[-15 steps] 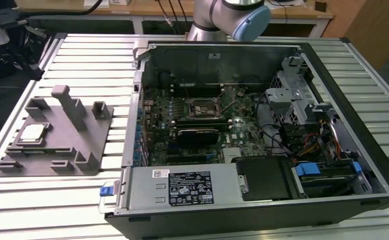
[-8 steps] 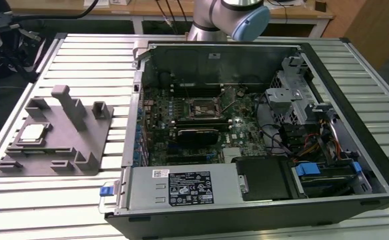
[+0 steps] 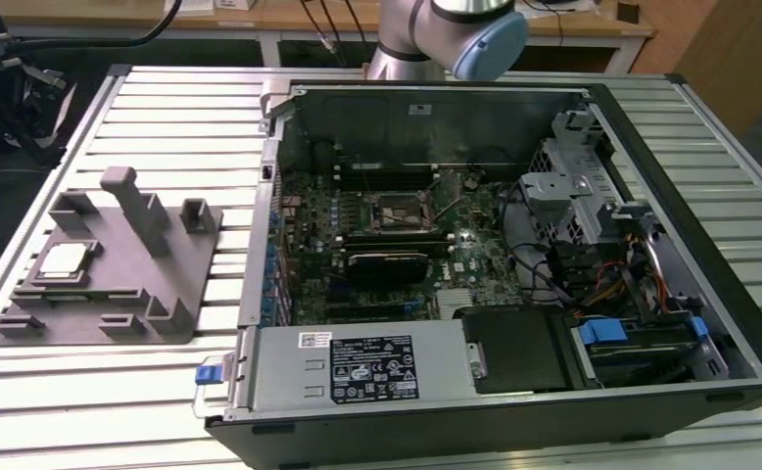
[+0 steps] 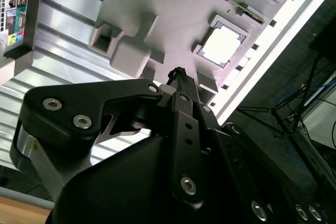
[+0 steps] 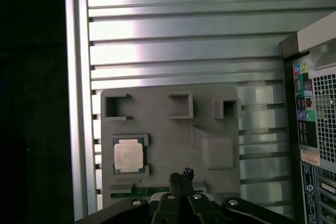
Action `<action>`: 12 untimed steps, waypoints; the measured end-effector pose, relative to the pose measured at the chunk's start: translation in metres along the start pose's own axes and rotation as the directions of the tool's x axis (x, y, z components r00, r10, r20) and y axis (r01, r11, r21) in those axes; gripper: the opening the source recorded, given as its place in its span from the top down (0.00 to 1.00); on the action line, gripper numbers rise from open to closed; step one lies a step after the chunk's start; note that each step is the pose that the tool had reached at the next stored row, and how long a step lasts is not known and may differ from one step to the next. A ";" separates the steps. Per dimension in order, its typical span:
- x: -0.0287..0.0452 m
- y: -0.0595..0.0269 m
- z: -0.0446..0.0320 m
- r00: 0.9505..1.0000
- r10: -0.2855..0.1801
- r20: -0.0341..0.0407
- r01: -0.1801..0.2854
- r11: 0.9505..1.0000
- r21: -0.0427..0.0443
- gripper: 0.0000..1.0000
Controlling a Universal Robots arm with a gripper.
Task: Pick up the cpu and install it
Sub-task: 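Reach for the cpu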
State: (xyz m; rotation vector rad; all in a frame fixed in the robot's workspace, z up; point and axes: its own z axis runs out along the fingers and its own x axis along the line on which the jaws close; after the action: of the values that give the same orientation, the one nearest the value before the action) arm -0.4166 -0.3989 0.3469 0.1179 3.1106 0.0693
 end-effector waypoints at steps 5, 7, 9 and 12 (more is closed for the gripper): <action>0.0074 -0.0009 0.0074 1.000 0.000 0.000 0.000 1.000 0.000 0.89; 0.0101 -0.0013 0.0108 1.000 0.000 0.000 0.000 1.000 0.000 0.89; 0.0128 -0.0016 0.0137 1.000 0.000 0.000 0.000 1.000 0.000 0.89; 0.0159 -0.0020 0.0172 1.000 0.000 0.000 0.000 1.000 0.000 0.89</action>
State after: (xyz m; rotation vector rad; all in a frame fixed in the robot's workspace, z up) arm -0.4321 -0.3990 0.3292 0.1179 3.1107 0.0692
